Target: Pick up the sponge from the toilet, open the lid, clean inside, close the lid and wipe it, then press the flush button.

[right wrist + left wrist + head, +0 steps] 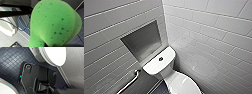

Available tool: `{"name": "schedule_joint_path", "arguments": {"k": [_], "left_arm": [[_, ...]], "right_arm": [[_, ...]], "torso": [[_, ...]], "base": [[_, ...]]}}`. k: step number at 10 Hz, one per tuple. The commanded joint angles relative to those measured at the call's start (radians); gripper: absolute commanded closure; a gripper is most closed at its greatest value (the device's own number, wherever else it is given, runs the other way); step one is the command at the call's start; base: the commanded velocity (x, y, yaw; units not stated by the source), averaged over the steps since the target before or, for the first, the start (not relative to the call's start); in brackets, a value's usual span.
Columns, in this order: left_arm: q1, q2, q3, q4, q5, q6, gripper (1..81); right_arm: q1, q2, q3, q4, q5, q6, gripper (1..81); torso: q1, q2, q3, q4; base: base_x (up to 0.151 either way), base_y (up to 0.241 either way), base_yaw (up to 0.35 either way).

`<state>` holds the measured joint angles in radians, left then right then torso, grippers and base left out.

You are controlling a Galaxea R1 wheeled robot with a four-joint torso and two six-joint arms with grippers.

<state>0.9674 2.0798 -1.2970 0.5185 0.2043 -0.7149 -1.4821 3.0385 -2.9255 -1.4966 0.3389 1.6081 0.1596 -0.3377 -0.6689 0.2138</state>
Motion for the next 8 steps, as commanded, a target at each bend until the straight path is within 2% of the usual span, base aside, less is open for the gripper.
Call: {"name": "schedule_joint_path", "arguments": {"k": [1,4,5,6,8], "left_arm": [[0.17,0.167,-0.217,0.204,-0.089,0.005,81.1],[0.265,0.301,-0.436,0.229,-0.1,0.005,81.1],[0.288,0.342,-0.515,0.229,-0.138,0.005,81.1],[0.31,0.375,-0.57,0.232,-0.164,0.005,81.1],[0.345,0.442,-0.663,0.238,-0.166,0.008,81.1]], "right_arm": [[-0.013,0.007,0.002,-0.016,-0.026,-0.002,81.1],[-0.002,0.018,0.005,-0.019,-0.061,-0.002,81.1],[-0.004,0.018,0.005,-0.019,-0.061,-0.002,81.1],[-0.002,0.018,0.005,-0.019,-0.061,-0.002,81.1],[-0.001,0.018,0.005,-0.017,-0.067,-0.002,81.1]], "torso": [[0.0,0.0,0.0,0.0],[0.0,0.0,0.0,0.0],[0.0,0.0,0.0,0.0],[0.0,0.0,0.0,0.0],[0.0,0.0,0.0,0.0]], "base": [[0.0,0.0,0.0],[0.0,0.0,0.0],[0.0,0.0,0.0],[0.0,0.0,0.0],[0.0,0.0,0.0]]}}
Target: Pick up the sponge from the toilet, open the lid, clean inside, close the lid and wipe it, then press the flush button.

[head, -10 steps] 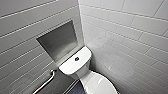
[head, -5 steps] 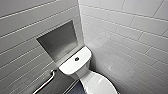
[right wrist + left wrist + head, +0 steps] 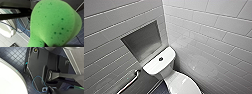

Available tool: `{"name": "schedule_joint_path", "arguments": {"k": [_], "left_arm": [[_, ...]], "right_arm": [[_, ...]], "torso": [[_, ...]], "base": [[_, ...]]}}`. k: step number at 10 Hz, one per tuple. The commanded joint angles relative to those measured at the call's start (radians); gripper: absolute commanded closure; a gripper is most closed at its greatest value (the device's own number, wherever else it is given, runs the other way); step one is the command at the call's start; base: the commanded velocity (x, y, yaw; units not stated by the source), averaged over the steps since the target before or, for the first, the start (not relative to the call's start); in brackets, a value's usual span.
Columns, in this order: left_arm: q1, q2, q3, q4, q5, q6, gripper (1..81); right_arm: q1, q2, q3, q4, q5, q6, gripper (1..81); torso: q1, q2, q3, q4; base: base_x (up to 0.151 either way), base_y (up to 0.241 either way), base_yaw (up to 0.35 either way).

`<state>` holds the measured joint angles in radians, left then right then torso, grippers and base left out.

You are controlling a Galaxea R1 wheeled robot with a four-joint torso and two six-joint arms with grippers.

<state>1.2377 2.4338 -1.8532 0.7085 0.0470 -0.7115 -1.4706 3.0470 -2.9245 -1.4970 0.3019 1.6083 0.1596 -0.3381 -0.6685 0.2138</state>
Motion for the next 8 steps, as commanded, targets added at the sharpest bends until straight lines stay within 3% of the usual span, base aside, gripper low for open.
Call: {"name": "schedule_joint_path", "arguments": {"k": [1,8], "left_arm": [[0.096,0.125,-0.161,0.062,-0.013,0.006,81.1],[0.168,0.479,-0.733,0.048,-0.078,0.004,81.1]], "right_arm": [[-0.009,0.011,0.004,-0.017,-0.043,-0.002,81.1],[-0.027,0.018,0.01,-0.022,-0.058,-0.004,81.1]], "torso": [[0.0,0.0,0.0,0.0],[0.0,0.0,0.0,0.0]], "base": [[0.0,0.0,0.0],[0.0,0.0,0.0]]}}
